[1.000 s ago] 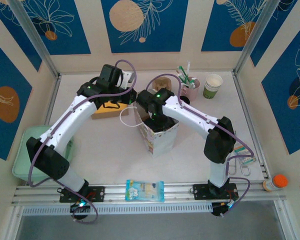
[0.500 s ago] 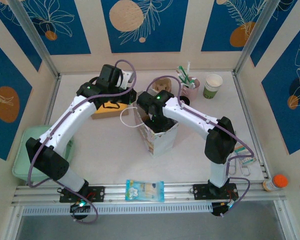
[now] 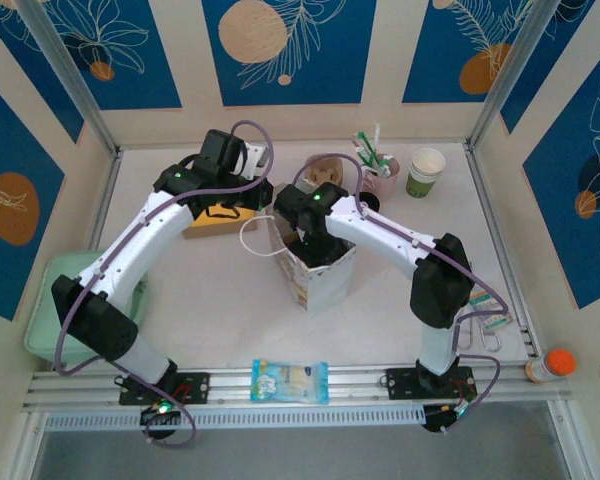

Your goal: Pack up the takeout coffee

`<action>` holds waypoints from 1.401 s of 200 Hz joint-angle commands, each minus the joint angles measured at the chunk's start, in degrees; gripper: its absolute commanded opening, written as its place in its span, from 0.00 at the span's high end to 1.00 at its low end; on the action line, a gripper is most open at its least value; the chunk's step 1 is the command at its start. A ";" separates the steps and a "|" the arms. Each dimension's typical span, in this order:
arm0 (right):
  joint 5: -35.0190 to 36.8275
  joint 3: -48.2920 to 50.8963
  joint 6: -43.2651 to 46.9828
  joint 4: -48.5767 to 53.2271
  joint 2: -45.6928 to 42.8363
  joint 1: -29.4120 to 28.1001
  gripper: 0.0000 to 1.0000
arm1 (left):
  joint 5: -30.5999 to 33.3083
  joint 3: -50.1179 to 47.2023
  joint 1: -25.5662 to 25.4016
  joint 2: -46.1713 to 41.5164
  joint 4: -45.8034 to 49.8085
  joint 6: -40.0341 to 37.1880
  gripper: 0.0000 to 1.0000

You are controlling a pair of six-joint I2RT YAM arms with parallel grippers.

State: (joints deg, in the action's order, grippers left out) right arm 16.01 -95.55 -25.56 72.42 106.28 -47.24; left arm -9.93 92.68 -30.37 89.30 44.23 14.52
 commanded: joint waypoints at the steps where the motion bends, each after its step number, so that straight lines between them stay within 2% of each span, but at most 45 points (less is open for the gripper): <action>1: -1.58 0.93 -0.62 0.27 -1.94 -0.15 0.57 | 0.96 1.80 -0.74 -1.23 1.13 -0.18 0.85; 280: -2.48 5.22 -2.03 -0.09 -1.51 0.05 0.57 | 1.67 2.74 -1.25 -0.93 1.13 -0.17 0.85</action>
State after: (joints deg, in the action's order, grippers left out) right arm 14.72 -91.11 -26.20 71.18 106.26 -47.22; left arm -8.91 93.51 -31.05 89.30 44.60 14.52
